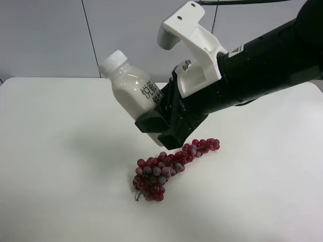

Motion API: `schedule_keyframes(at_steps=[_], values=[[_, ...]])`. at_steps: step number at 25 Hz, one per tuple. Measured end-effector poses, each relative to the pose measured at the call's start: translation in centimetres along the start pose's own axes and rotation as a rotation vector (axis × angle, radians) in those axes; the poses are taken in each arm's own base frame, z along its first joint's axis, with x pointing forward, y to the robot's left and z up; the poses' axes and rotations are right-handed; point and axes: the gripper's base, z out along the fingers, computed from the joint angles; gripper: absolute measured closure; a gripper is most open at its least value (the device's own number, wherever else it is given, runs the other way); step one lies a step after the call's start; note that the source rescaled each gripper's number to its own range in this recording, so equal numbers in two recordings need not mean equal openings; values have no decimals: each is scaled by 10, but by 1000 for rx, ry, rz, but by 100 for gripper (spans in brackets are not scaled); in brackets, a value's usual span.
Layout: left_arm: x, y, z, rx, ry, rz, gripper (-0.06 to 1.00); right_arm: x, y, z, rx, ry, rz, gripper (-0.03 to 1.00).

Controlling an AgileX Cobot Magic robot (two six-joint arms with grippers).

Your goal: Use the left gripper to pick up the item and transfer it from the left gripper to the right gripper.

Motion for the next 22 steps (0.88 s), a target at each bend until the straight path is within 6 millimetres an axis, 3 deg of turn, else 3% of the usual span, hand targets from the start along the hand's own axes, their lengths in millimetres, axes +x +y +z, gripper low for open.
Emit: schedule_keyframes(at_steps=[15, 22], values=[[-1, 0, 1, 0, -10, 0, -6, -4, -16, -2, 131, -69, 195, 97], [-1, 0, 1, 0, -10, 0, -6, 13, -57, -17, 266, -47, 333, 97]])
